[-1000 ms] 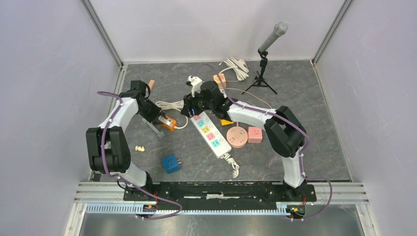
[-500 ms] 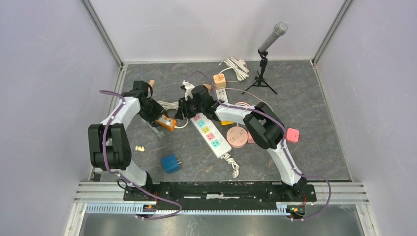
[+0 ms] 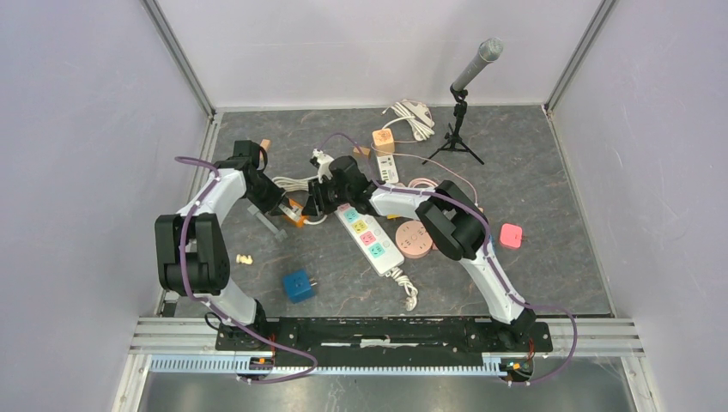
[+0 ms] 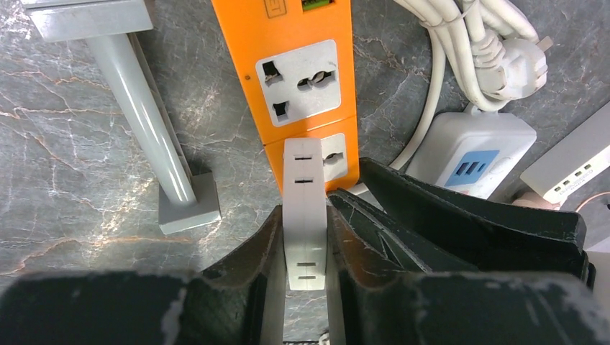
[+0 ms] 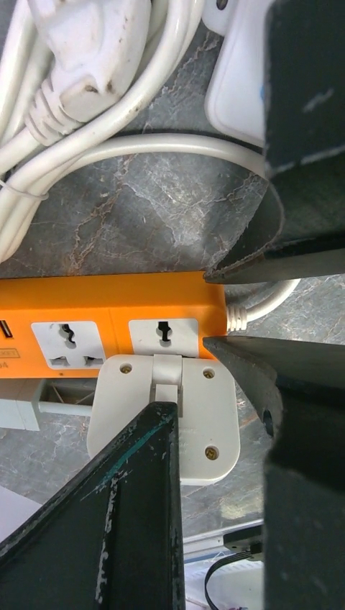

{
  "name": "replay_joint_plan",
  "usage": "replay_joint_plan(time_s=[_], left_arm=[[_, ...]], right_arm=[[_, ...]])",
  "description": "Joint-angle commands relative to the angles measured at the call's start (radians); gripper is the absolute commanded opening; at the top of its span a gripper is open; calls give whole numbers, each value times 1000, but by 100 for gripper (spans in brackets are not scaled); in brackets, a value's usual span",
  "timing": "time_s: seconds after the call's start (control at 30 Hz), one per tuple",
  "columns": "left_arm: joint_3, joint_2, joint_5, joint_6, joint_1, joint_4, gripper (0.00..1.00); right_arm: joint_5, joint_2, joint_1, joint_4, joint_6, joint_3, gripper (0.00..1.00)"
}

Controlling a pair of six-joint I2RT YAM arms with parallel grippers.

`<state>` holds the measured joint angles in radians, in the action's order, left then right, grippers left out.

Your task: Pull the plug off the socket

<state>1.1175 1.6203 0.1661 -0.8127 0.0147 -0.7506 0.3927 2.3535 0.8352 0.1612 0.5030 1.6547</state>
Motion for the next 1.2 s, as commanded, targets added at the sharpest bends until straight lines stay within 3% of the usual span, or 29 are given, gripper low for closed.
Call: replay_joint_plan(time_s=[0.0,0.1,0.6,0.83,1.17], left_arm=[[12,-31,37,14,-2,35,10],[10,-32,57,9,-2,33,2],[77,-104,77,-123,-2,-20,2],[73,-142,66,-106,-2,-20,2],[67,-146,151,23,-2,-51,2]], right_arm=[[-2,-7,4,-21,-40,-9,34],[-29,3,4,-40,-42,-1,30],[-113,17,22,-99,-84,-38,26],[-119,6,26,-117,-98,7,26],[-33,-63,-31,-79,-67,125,39]])
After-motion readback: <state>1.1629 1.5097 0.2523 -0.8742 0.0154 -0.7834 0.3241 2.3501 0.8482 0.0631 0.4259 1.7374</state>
